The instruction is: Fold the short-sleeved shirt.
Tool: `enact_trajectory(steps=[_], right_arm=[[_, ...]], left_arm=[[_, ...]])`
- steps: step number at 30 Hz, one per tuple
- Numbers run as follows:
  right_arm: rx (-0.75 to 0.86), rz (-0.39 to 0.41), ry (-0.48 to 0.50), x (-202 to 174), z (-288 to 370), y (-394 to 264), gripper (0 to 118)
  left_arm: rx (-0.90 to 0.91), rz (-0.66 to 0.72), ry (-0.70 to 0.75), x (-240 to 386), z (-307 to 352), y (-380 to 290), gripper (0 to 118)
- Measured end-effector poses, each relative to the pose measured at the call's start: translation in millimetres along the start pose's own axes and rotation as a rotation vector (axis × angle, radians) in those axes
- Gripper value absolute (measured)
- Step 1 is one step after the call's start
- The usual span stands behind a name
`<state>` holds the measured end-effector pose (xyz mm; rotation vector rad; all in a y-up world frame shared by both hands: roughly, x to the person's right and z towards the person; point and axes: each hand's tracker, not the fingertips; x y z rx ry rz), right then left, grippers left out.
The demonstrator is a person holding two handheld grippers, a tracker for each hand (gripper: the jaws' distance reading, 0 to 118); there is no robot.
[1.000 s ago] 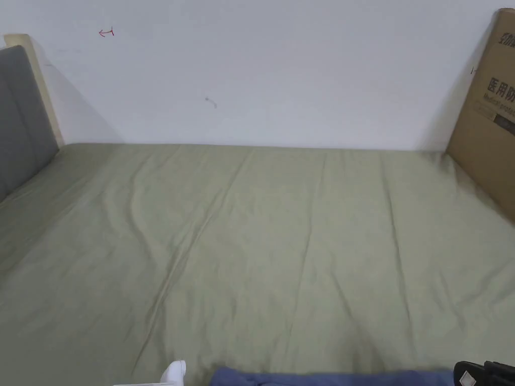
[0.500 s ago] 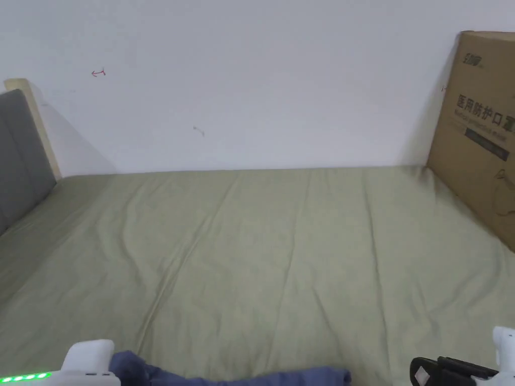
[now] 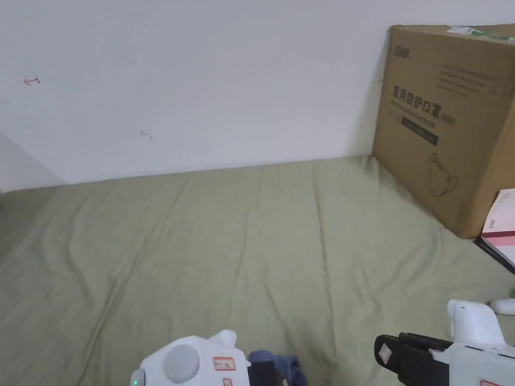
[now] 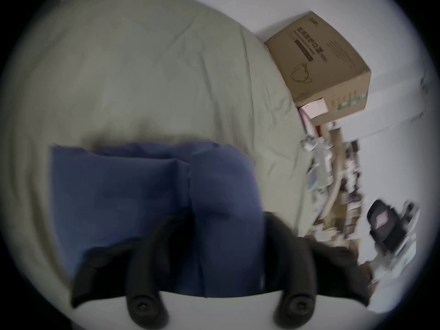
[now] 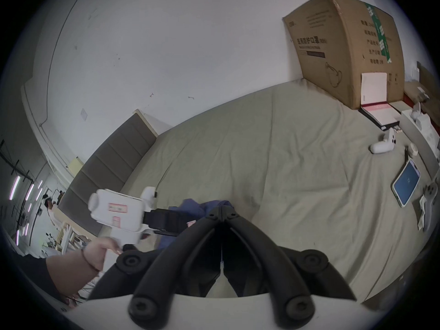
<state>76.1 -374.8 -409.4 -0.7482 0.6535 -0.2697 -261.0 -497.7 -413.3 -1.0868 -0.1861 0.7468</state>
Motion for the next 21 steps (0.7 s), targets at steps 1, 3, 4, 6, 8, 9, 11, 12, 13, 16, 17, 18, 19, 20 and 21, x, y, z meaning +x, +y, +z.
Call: enact_trajectory(steps=[1,3,4,6,8,9,11,12,13,16,17,18,19,20,21], right_arm=[[-0.003,-0.006,-0.003,2,0,-1,0],[-0.005,-0.010,-0.003,5,1,-2,0],[-0.006,-0.010,-0.003,5,1,-3,0],[-0.007,-0.011,-0.002,6,1,-3,0],[-0.005,-0.010,0.003,7,0,-2,0],[-0.001,-0.007,0.005,7,1,-1,0],[0.009,-0.006,0.008,7,1,0,0],[0.015,-0.008,0.011,8,2,1,0],[0.020,-0.011,0.014,8,2,1,0],[0.037,-0.015,0.027,12,2,1,0],[0.046,-0.014,0.041,14,2,0,0],[0.048,-0.013,0.043,14,2,0,0],[0.049,-0.013,0.037,14,1,1,0],[0.046,-0.013,0.030,16,1,1,0],[0.044,-0.013,0.027,17,0,1,0]], left_arm=[[0.005,0.081,-0.114,-6,-7,-1,76],[0.023,0.229,-0.336,-15,-6,-3,118],[0.051,0.296,-0.404,-20,1,-4,118],[0.077,0.320,-0.511,-28,17,-3,118],[0.118,0.214,-0.427,-28,48,-1,118],[0.165,0.136,-0.362,-27,65,-1,115],[0.266,-0.028,-0.193,-17,94,-3,80],[0.294,-0.102,-0.122,-12,102,-5,47],[0.312,-0.172,-0.062,-5,107,-8,18],[0.277,-0.228,-0.094,6,95,-19,6],[0.225,-0.210,-0.123,10,83,-18,6],[0.196,-0.196,-0.125,13,72,-19,6],[0.166,-0.210,-0.092,15,56,-19,6],[0.135,-0.244,-0.071,19,40,-20,6],[0.095,-0.275,-0.046,23,25,-20,6]])
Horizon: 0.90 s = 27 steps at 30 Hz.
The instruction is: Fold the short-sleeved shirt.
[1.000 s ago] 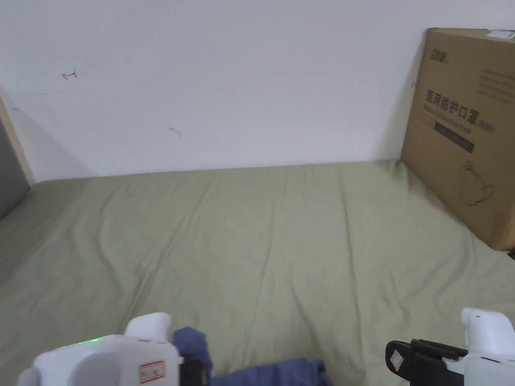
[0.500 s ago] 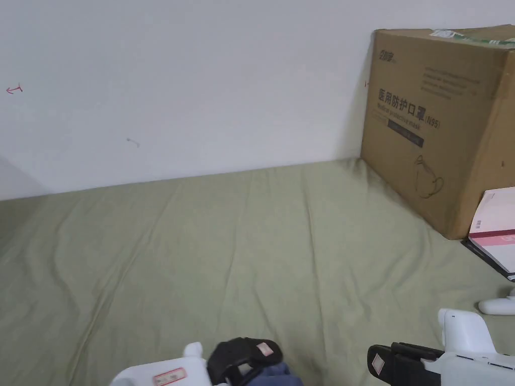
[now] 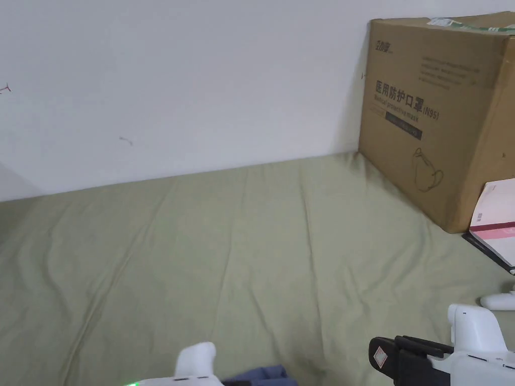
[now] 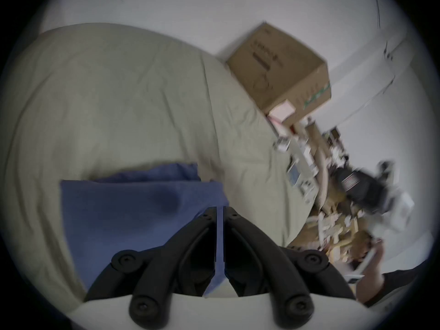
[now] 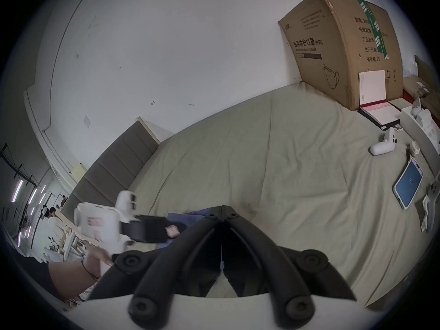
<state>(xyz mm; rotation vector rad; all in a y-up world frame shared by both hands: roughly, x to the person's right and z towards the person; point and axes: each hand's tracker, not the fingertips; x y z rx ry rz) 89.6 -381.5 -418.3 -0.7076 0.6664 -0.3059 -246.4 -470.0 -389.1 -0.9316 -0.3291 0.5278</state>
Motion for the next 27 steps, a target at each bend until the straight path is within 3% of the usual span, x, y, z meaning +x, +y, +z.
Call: enact_trajectory(steps=[3,7,10,12,14,17,20,23,27], right_arm=[[0.003,-0.010,-0.012,5,-1,1,0],[0.003,-0.039,-0.016,12,-4,3,0],[-0.008,-0.065,-0.018,13,-9,0,0],[-0.018,-0.088,0.000,12,-11,-3,0],[-0.017,-0.114,0.035,6,-10,-4,0],[0.125,-0.146,0.152,-12,13,6,0],[0.305,-0.045,0.167,-42,41,24,0],[0.465,0.099,0.129,-69,53,38,0],[0.623,0.324,-0.096,-98,44,37,0]], left_arm=[[-0.145,0.035,0.060,-2,-48,-7,6],[-0.146,0.191,0.010,-17,-82,-14,5],[-0.142,0.216,-0.018,-9,-80,-12,5],[-0.050,0.254,-0.171,0,-57,-7,5],[0.117,0.238,-0.216,10,-16,-2,5],[0.372,0.055,-0.001,22,64,8,5],[0.619,-0.185,0.240,36,133,14,5],[0.823,-0.277,0.365,44,180,10,5],[0.972,-0.307,0.497,43,208,-3,5]])
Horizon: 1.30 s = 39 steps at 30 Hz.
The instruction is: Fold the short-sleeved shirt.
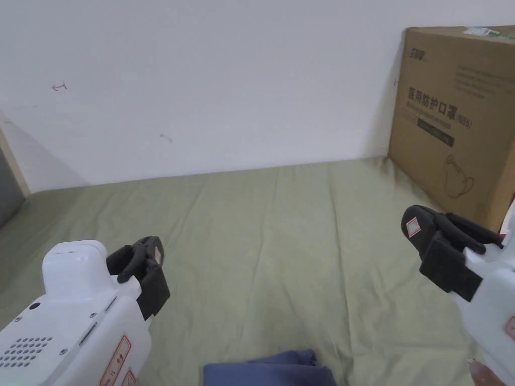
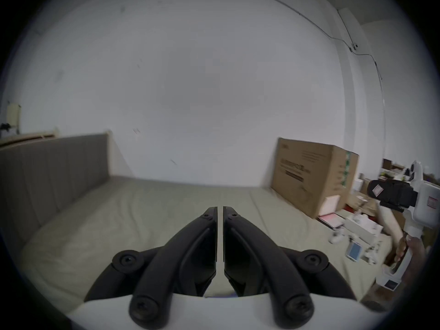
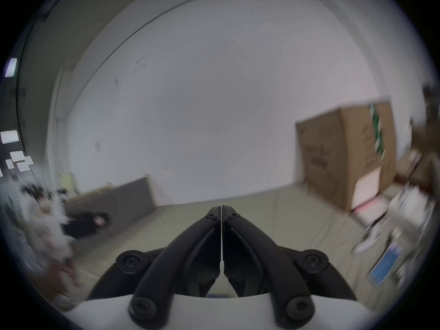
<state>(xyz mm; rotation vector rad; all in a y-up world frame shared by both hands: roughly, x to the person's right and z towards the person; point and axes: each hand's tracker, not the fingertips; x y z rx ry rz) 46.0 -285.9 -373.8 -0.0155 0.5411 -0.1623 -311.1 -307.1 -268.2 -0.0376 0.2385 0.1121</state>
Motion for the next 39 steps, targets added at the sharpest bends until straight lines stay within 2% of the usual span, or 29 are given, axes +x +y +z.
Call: enact_trajectory(steps=[1,3,5,7,8,10,11,12,14,16,18,20,23,24,25,26,27,28,31,32,34,37,39], right_arm=[[0.019,0.085,-0.032,-5,-1,-7,0],[0.023,0.201,-0.132,-15,-1,-21,0],[0.059,0.218,-0.154,-16,2,-42,0],[0.018,0.157,-0.159,-13,8,-51,0],[-0.046,0.098,-0.173,-10,9,-50,0],[-0.057,-0.004,-0.165,-3,12,-47,0],[-0.042,-0.019,-0.161,1,14,-46,0],[-0.035,0.006,-0.175,3,14,-40,0],[-0.026,0.005,-0.204,7,13,-35,0],[-0.031,-0.053,-0.200,11,14,-32,0],[-0.047,-0.076,-0.195,11,14,-30,0],[-0.130,-0.105,-0.099,9,5,-33,0],[-0.487,-0.157,0.131,5,-37,-57,0],[-0.626,-0.206,0.224,4,-53,-72,0],[-0.765,-0.289,0.300,4,-69,-95,0],[-0.869,-0.368,0.328,3,-79,-118,0],[-0.932,-0.433,0.331,3,-86,-141,0],[-0.975,-0.451,0.308,4,-92,-163,0],[-1.068,-0.365,0.236,7,-105,-203,0],[-1.103,-0.358,0.216,11,-106,-215,0],[-1.173,-0.397,0.203,22,-110,-235,0],[-1.131,-0.549,0.236,42,-109,-243,0],[-1.141,-0.543,0.212,49,-111,-242,0]], left_arm=[[0.014,-0.003,0.029,-2,5,-2,5],[0.027,0.017,0.090,-6,15,-10,5],[0.035,0.031,0.108,-7,23,-21,5],[0.034,0.045,0.129,-7,30,-29,5],[0.028,0.049,0.119,-8,31,-30,5],[0.021,0.044,0.115,-7,30,-28,5],[0.023,0.032,0.116,-7,32,-25,5],[0.036,0.020,0.118,-8,33,-24,5],[0.048,0.017,0.126,-9,33,-23,5],[0.037,0.035,0.128,-10,34,-26,5],[0.007,0.043,0.137,-11,33,-32,5],[-0.025,0.057,0.142,-15,34,-37,5],[-0.084,0.116,0.065,-27,35,-43,5],[-0.106,0.128,0.044,-30,35,-45,5],[-0.113,0.116,0.073,-33,35,-46,5],[-0.122,0.106,0.091,-35,36,-49,5],[-0.127,0.102,0.097,-38,37,-51,5],[-0.136,0.107,0.094,-42,38,-54,5],[-0.243,0.148,0.041,-53,32,-67,5],[-0.293,0.169,-0.003,-59,27,-74,5],[-0.401,0.218,-0.085,-70,14,-91,5],[-0.584,0.411,-0.225,-93,-12,-123,5],[-0.681,0.563,-0.304,-108,-29,-146,8]])
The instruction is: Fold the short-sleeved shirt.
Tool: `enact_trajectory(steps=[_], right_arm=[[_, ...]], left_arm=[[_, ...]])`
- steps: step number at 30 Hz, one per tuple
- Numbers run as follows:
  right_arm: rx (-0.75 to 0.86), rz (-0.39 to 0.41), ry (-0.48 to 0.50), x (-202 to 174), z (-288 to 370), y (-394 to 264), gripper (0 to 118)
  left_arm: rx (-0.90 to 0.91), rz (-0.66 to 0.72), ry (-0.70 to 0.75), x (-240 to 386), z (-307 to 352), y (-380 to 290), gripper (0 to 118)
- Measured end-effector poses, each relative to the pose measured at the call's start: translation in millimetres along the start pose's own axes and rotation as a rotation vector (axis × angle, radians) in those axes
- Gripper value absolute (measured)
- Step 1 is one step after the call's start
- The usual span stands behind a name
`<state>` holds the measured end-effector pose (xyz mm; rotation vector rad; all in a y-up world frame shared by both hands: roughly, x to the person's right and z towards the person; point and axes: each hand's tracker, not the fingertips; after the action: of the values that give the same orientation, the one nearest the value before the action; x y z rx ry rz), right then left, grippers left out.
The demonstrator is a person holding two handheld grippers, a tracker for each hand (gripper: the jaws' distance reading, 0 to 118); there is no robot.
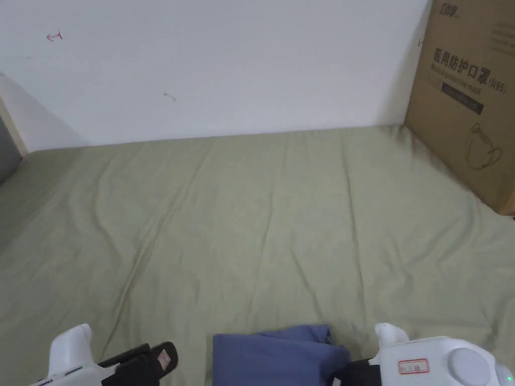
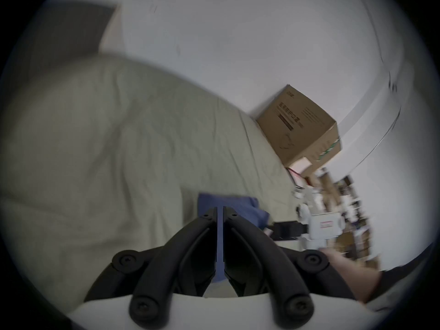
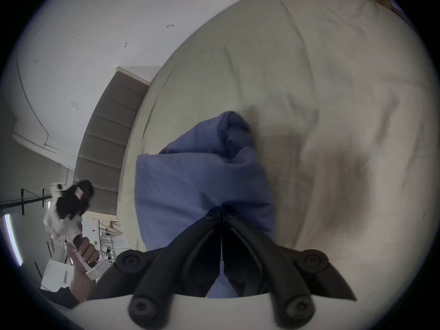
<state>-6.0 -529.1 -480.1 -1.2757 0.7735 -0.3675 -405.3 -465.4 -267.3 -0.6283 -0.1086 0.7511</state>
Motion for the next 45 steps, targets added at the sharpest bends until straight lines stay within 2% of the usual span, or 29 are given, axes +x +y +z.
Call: enact_trajectory(steps=[1,2,5,8,9,12,14,16,17,18,19,20,21,22,25,29,31,36,42,45], right_arm=[[0.000,0.007,-0.010,2,4,-1,0],[-0.001,0.015,-0.014,4,5,0,0],[-0.009,0.004,0.006,8,5,0,0],[-0.013,-0.016,0.011,8,2,0,0],[-0.014,-0.018,0.012,8,1,0,0],[-0.016,-0.015,0.015,8,2,-1,0],[-0.012,-0.021,0.019,10,2,-1,0],[-0.007,-0.038,0.029,13,1,-3,0],[-0.004,-0.052,0.037,15,1,-3,0],[-0.002,-0.063,0.040,16,1,-3,0],[0.002,-0.077,0.046,18,0,-4,0],[0.007,-0.094,0.058,21,1,-6,0],[0.009,-0.113,0.082,23,0,-6,0],[0.014,-0.132,0.087,24,-1,-7,0],[0.027,-0.147,0.086,23,3,-10,0],[0.087,-0.097,0.032,-1,24,-13,0],[0.101,-0.098,-0.002,-18,42,-15,0],[0.178,-0.031,0.077,-60,86,-23,0],[0.210,0.049,0.036,-100,102,-30,0],[0.191,0.076,-0.016,-112,96,-31,0]], left_arm=[[-0.038,0.067,-0.055,-15,-10,0,11],[-0.068,0.116,-0.080,-27,-19,0,19],[-0.164,0.234,-0.230,-59,-48,-3,76],[-0.269,0.340,-0.375,-80,-83,-11,113],[-0.295,0.363,-0.392,-84,-92,-14,114],[-0.307,0.340,-0.414,-83,-121,-27,113],[-0.340,0.360,-0.558,-73,-140,-28,112],[-0.428,0.374,-0.578,-63,-158,-36,107],[-0.466,0.350,-0.563,-58,-166,-38,94],[-0.477,0.301,-0.519,-55,-169,-39,70],[-0.456,0.246,-0.442,-58,-172,-39,37],[-0.455,0.223,-0.332,-64,-176,-42,28],[-0.463,0.272,-0.321,-70,-177,-45,28],[-0.444,0.359,-0.420,-68,-172,-44,28],[-0.436,0.197,-0.312,-43,-159,-35,28],[-0.395,0.181,-0.323,-30,-120,-17,28],[-0.349,0.156,-0.308,-34,-87,2,28],[-0.303,0.032,-0.074,-84,11,77,28],[-0.331,0.011,0.203,-159,106,144,28],[-0.338,-0.058,0.422,-189,132,167,28]])
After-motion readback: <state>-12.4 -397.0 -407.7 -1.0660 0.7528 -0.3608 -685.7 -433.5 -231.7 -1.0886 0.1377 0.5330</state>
